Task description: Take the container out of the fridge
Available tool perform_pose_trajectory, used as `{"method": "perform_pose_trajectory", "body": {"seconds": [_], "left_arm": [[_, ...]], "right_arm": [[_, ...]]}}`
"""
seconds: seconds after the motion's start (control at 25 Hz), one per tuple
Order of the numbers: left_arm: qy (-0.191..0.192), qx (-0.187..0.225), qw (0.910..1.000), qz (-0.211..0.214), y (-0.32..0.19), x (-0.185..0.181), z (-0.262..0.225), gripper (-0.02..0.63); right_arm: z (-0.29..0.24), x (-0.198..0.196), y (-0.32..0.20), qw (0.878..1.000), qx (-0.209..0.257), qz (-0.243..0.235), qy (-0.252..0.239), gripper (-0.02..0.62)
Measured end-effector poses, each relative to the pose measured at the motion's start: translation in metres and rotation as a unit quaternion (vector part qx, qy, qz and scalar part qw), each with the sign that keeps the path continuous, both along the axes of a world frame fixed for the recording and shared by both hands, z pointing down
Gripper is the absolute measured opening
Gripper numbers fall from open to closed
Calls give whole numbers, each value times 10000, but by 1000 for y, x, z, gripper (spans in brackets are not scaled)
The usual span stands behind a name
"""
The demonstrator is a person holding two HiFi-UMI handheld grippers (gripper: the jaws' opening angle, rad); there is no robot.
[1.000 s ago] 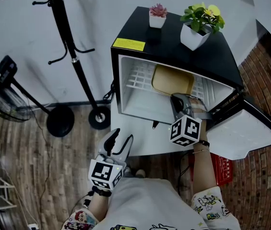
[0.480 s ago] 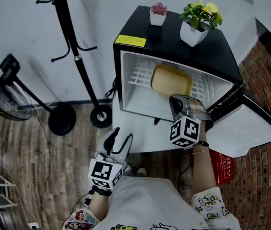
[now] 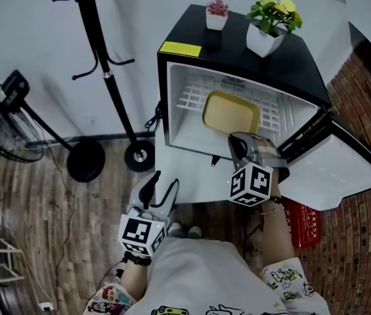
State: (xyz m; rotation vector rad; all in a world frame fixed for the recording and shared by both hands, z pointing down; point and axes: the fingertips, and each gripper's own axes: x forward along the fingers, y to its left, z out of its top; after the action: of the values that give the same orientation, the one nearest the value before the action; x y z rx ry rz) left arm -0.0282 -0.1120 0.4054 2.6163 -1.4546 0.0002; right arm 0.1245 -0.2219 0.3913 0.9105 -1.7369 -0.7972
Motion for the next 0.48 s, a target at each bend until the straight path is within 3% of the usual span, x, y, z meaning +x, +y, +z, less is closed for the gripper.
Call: {"method": "perform_pose_trajectory", "body": {"seconds": [0.48], "left_arm": [[-33,-50,10000,-52,6,-6,3,192]], "right_arm": [[19,-5,35,9994,-217,11,-275,11]]}}
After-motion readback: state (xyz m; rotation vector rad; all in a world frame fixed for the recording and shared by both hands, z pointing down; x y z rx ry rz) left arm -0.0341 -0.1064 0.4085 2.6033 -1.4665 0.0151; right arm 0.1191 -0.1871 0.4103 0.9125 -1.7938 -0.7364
